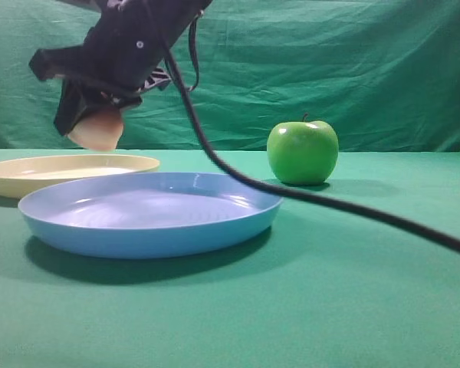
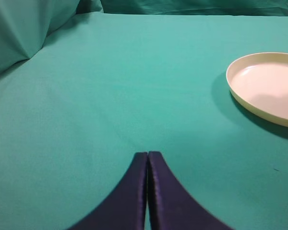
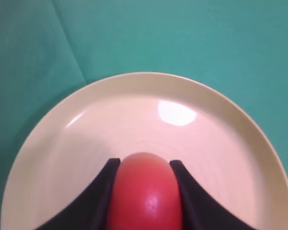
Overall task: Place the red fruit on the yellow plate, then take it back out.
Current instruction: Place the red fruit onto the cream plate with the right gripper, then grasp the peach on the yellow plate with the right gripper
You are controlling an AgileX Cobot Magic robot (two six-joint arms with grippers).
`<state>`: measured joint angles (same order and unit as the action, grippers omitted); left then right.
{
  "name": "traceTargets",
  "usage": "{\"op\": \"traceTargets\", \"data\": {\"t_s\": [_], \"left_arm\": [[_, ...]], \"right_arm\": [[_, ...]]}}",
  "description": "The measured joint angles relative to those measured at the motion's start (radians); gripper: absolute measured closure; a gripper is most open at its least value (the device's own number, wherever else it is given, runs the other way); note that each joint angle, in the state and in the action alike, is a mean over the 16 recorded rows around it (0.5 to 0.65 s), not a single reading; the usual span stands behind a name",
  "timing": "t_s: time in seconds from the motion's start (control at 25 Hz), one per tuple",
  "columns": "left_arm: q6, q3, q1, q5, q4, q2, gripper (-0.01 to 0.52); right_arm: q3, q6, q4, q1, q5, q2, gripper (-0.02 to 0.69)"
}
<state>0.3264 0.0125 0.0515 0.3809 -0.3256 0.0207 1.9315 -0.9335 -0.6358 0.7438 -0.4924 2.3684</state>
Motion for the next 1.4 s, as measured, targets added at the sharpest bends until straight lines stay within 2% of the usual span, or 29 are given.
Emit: {"op": "traceTargets", "data": {"t_s": [0.16,0.28,0.4,0.72,0.88,1.0,1.12,1.4], "left_arm": [[0.000,0.000,0.000,0.000,0.000,0.000,0.514],[0.000,0.000,0.000,0.000,0.000,0.000,0.514],[0.000,0.000,0.000,0.000,0.000,0.000,0.514],[0.000,0.000,0.000,0.000,0.000,0.000,0.514],[0.000,0.000,0.000,0.000,0.000,0.000,0.514],[0.000,0.000,0.000,0.000,0.000,0.000,0.514],[0.000,0.000,0.000,0.000,0.000,0.000,0.514],[0.000,0.000,0.000,0.000,0.000,0.000,0.514]], "right_arm": [[0.002,0.013,0.006,-0.001,-0.021,-0.024,0.083],[0.004,0.053,0.032,-0.005,-0.061,-0.064,0.097],[0.007,0.120,0.080,-0.013,-0.127,-0.118,0.184],[0.013,0.391,0.259,-0.051,-0.383,-0.307,0.499],[0.002,0.537,0.355,-0.069,-0.502,-0.414,0.615],[-0.033,0.619,0.404,-0.079,-0.555,-0.505,0.656],[-0.100,0.680,0.436,-0.084,-0.567,-0.609,0.665],[-0.378,0.748,0.465,-0.086,-0.476,-0.895,0.665]]}}
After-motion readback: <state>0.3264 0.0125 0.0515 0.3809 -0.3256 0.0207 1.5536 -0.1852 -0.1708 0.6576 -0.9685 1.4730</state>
